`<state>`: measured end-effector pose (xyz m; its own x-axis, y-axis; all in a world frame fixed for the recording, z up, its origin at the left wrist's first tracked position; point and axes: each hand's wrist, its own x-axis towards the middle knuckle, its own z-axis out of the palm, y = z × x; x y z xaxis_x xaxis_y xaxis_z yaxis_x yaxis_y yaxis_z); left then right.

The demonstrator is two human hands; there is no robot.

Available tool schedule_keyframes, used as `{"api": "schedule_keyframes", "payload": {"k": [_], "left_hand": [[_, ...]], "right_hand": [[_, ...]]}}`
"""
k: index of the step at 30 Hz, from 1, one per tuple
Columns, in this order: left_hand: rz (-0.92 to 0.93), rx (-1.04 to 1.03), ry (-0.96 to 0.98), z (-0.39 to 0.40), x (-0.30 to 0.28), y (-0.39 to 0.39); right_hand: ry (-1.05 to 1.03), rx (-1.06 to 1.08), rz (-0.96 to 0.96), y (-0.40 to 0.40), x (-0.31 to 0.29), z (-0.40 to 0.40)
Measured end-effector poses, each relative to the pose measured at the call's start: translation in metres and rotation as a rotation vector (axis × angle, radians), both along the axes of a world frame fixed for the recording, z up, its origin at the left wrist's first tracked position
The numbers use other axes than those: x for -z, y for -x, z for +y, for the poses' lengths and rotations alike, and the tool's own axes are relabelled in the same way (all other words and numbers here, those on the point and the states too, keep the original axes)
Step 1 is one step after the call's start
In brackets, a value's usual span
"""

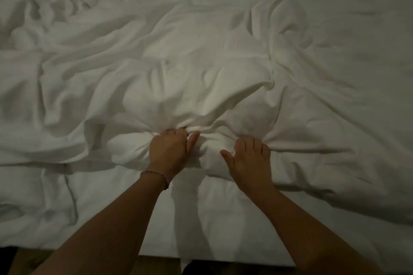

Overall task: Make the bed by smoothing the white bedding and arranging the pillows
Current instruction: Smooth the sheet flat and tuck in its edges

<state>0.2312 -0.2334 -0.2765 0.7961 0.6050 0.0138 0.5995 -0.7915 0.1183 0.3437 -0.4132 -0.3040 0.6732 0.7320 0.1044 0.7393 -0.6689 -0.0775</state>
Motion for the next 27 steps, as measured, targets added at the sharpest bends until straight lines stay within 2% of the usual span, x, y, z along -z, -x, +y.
{"api": "schedule_keyframes", "payload": {"k": [4,5,7,9,11,13,16,17,22,24,25,27], "left_hand": [[-0.024,0.007,-0.036,-0.020,-0.017,0.030],[-0.041,0.000,-0.032,-0.024,-0.023,0.036],[-0.099,-0.012,-0.019,-0.030,-0.040,0.050],[-0.206,-0.032,-0.033,-0.034,-0.059,0.064],[-0.264,-0.053,-0.037,-0.039,-0.072,0.074],[-0.214,-0.075,-0.026,-0.046,-0.058,0.085],[-0.024,-0.060,0.043,-0.061,-0.009,0.102],[0.006,-0.033,0.061,-0.064,0.005,0.106],[-0.035,0.062,0.047,-0.046,0.014,0.097],[-0.127,0.128,-0.005,-0.036,-0.001,0.099],[-0.191,0.155,-0.044,-0.027,-0.015,0.093],[-0.276,0.135,-0.136,0.002,-0.044,0.067]], "right_hand": [[0.077,-0.055,0.233,0.005,-0.009,-0.001],[0.114,-0.076,0.238,0.005,-0.017,-0.002],[0.001,-0.144,0.130,0.014,-0.037,-0.010],[-0.213,-0.186,-0.018,0.027,-0.058,-0.024],[-0.324,-0.203,-0.047,0.042,-0.060,-0.038],[-0.171,-0.216,0.020,0.053,-0.048,-0.046],[0.221,-0.357,0.047,0.065,-0.014,-0.050],[0.233,-0.404,0.050,0.064,-0.009,-0.048],[-0.052,-0.363,0.011,0.054,-0.007,-0.039],[-0.159,-0.432,-0.048,0.055,-0.013,-0.045],[-0.239,-0.463,-0.138,0.049,-0.019,-0.045],[-0.401,-0.440,-0.203,0.026,-0.041,-0.031]]}}
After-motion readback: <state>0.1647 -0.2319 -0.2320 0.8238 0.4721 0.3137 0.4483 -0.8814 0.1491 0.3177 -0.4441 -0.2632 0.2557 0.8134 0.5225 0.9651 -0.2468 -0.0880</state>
